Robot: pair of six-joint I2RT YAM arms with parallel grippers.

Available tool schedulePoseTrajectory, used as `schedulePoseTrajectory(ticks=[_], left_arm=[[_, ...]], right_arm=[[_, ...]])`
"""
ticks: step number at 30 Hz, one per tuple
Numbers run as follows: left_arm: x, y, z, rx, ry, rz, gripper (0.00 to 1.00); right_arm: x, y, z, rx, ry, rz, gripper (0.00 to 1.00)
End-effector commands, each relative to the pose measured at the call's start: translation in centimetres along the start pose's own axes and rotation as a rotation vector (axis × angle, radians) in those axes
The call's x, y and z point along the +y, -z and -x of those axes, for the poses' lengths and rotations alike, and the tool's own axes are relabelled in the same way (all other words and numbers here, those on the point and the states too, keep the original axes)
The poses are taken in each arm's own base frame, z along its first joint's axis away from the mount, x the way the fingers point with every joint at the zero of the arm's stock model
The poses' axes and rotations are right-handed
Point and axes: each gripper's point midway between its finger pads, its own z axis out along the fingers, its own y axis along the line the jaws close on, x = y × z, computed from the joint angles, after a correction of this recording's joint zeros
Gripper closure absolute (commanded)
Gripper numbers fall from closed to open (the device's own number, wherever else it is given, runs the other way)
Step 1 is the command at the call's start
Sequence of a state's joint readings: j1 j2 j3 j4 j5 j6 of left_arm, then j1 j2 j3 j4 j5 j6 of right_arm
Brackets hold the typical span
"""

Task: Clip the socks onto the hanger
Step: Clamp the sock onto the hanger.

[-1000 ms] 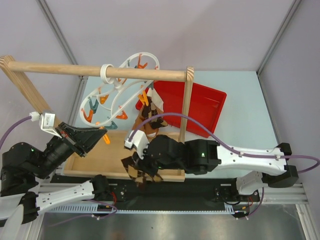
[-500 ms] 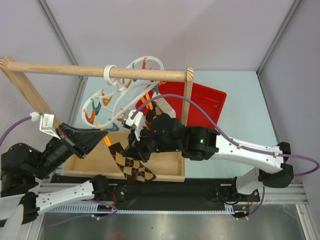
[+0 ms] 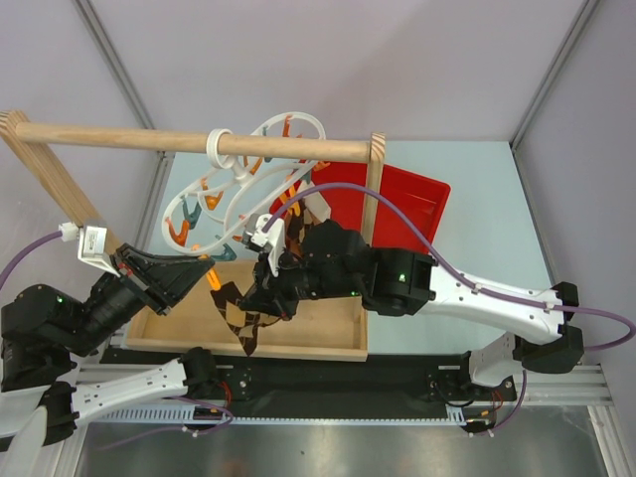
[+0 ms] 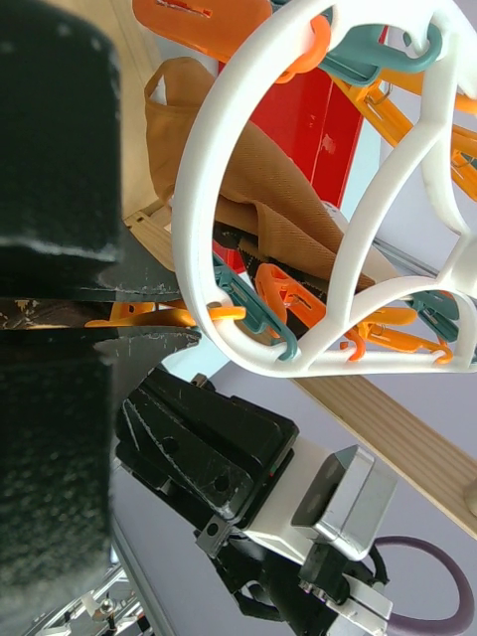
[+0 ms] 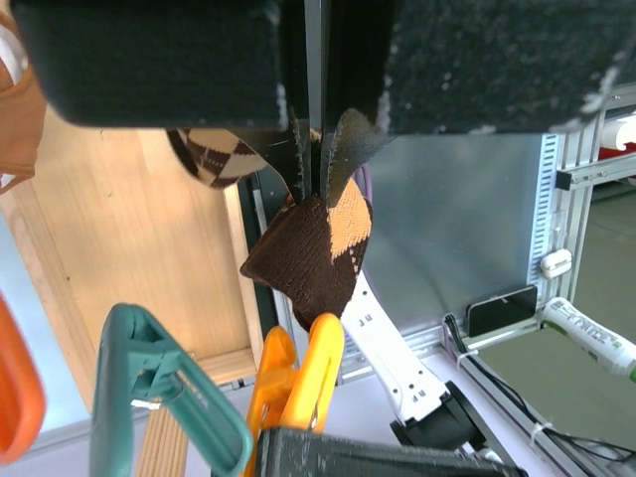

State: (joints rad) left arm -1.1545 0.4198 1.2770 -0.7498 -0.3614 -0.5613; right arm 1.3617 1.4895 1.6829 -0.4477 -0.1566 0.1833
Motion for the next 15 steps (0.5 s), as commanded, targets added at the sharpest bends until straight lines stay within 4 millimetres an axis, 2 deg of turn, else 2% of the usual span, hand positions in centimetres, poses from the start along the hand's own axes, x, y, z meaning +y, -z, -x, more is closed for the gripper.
schedulePoseTrajectory(ticks=[1, 15], left_arm=[[-1.3, -0.4, 0.5, -0.01, 0.026, -0.052, 1.0], [-1.4, -0.2, 0.5, -0.008, 0.034, -0.054, 1.0]], right_arm=[[0.8, 0.7, 3.9, -0.11, 0.011, 0.033, 1.0], [0.2, 0.1, 5.7, -0.151, 0.007, 0.046, 1.0]])
